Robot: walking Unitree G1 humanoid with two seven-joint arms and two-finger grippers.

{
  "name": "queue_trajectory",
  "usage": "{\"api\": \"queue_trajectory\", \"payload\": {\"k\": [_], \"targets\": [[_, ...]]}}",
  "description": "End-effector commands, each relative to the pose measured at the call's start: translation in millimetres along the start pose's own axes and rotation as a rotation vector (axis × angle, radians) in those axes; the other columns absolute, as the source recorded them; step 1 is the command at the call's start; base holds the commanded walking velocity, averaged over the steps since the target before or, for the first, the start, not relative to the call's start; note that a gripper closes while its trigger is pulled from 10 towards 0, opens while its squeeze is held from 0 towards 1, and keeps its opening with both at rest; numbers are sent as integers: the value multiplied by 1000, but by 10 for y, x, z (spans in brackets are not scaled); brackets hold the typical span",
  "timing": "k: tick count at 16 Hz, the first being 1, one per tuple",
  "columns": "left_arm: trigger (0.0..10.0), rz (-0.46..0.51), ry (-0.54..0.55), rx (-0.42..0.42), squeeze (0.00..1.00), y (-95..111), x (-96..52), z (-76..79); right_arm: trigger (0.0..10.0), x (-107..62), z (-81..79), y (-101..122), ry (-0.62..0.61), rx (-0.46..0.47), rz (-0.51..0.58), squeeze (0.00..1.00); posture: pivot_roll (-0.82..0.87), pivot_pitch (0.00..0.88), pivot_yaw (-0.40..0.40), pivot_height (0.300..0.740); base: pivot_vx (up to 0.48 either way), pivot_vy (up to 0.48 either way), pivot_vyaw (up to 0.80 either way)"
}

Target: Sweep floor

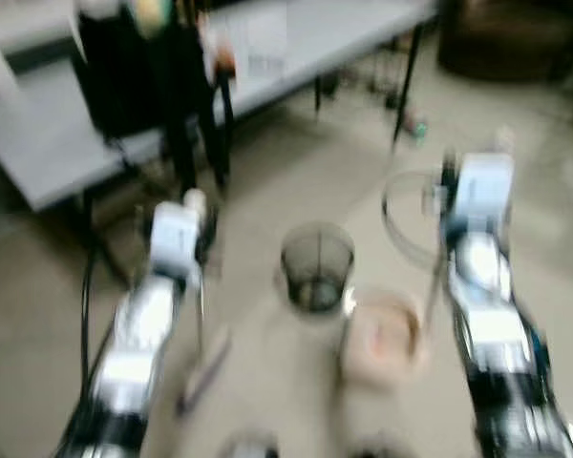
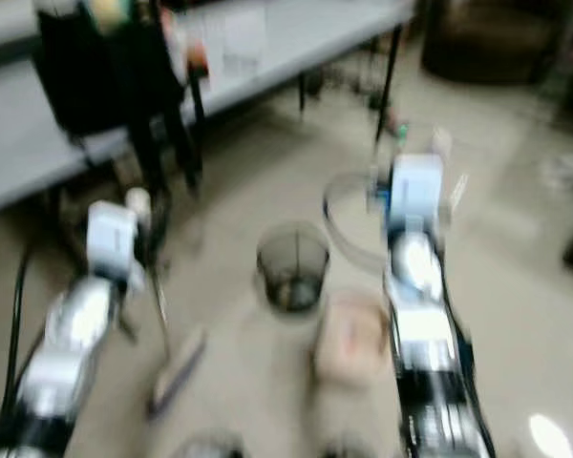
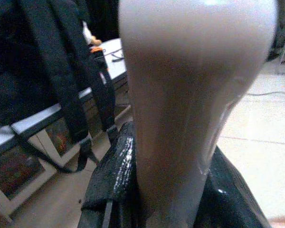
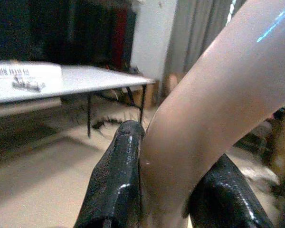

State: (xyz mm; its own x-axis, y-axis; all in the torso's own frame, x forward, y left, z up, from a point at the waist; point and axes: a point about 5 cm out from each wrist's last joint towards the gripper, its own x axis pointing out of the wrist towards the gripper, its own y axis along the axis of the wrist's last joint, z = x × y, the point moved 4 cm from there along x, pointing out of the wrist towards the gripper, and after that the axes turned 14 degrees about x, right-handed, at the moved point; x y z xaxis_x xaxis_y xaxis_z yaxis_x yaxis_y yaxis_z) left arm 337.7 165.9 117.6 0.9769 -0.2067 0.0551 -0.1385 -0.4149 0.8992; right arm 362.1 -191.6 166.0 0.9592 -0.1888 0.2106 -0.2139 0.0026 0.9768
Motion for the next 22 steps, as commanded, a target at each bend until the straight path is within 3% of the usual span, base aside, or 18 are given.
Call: {"api": "queue_trajectory", "payload": {"k": [1,3,6,15,22], "targets": [[10000,40,0,13,0,87,20,-22,10000,1,13,57,-11,-8,8,0,4,0,96,740,-277,0,0],[10000,44,-16,17,0,82,21,6,10000,-82,94,-75,-39,-44,-61,0,-3,0,104,740,-274,0,0],[10000,46,-30,17,0,81,36,31,10000,-173,152,-185,-72,-4,-123,0,-7,0,110,740,-274,0,0],[10000,60,-52,15,0,99,79,57,10000,-218,100,-172,-65,37,-149,0,-10,0,117,740,-266,0,-787],[10000,81,-64,-14,0,145,101,82,10000,-250,132,-194,-81,40,-165,0,-12,0,120,740,0,0,-800]]}}
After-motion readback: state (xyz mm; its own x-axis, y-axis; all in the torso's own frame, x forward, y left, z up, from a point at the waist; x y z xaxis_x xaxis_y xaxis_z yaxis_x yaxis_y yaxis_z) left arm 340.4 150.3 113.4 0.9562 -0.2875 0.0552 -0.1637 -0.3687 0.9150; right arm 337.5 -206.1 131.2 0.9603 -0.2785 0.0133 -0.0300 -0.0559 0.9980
